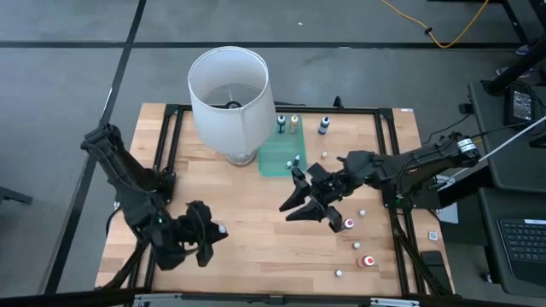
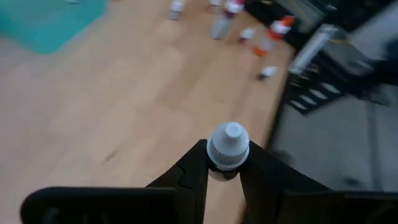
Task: Pick & Place food coloring
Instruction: Put the top left small red food coloring bottle into the green bin
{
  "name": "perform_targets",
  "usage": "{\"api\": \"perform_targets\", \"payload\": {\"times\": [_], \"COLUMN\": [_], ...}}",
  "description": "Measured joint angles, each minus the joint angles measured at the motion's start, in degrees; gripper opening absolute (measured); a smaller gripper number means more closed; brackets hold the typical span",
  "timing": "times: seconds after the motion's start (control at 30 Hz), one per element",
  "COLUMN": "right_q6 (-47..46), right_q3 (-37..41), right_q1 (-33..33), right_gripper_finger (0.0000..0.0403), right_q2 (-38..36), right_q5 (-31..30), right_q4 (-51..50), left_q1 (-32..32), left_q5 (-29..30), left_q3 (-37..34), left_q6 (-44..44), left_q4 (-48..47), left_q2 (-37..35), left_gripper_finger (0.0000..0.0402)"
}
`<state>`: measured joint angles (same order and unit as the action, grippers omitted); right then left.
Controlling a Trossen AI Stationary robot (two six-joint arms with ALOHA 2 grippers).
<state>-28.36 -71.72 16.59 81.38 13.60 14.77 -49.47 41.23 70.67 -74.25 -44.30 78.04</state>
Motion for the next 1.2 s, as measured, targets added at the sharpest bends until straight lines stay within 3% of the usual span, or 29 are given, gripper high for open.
{"api": "perform_targets", "payload": {"times": [0.27,0.57,0.73,0.87,1.2], "right_q6": [-0.35,-1.55,-3.04,-6.13,-8.9], "right_q3": [-8.6,-35.4,-46.15,-49.83,-49.72], "right_q1": [0.6,0.65,0.65,0.65,2.73], "right_gripper_finger": [0.0214,0.0207,0.0201,0.0201,0.02], "right_q2": [1.68,17.23,25.7,30.0,33.59], "right_q5": [-8.04,-10.07,-10.06,-8.22,-8.59], "right_q4": [-3.14,-29.51,-35.89,-37.41,-39.15], "left_q1": [4.77,9.14,10.27,10.27,11.11], "left_q5": [-11.37,-17.85,-20.47,-20.82,-21.87], "left_q3": [10.66,14.45,14.47,14.47,14.47], "left_q6": [13.6,21.45,25.02,26.87,27.14], "left_q4": [0.01,-0.5,-0.63,-0.7,-1.05], "left_q2": [-0.75,-0.74,-0.74,-0.74,-0.73], "left_gripper_finger": [0.0069,0.0069,0.0069,0.007,0.0069]}}
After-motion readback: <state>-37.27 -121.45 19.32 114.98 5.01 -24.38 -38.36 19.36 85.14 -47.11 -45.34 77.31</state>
